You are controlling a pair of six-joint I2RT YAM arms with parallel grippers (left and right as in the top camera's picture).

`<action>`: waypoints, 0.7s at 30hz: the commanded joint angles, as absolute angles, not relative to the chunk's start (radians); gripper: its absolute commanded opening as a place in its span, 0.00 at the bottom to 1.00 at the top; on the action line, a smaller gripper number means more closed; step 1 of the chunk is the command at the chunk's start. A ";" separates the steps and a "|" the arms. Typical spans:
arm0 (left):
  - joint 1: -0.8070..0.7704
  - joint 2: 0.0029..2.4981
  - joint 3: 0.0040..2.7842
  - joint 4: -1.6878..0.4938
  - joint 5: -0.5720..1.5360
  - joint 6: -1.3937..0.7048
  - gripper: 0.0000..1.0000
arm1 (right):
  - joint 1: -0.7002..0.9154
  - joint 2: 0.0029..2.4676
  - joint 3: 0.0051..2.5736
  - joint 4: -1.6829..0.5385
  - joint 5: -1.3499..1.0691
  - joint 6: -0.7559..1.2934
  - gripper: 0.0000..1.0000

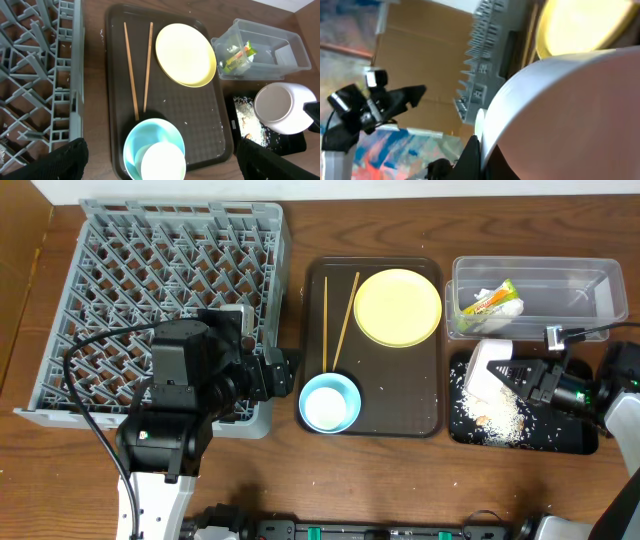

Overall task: Sort waste into correct bins and load items into the dishwasher
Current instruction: 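Tip the white bowl over the black tray to dump the rice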

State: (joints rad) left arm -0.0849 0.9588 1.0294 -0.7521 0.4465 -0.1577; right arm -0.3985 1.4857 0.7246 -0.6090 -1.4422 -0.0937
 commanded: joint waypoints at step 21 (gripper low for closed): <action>-0.079 0.960 1.052 -0.752 0.460 -0.159 0.95 | -0.065 1.293 0.887 -0.672 -1.025 0.158 0.01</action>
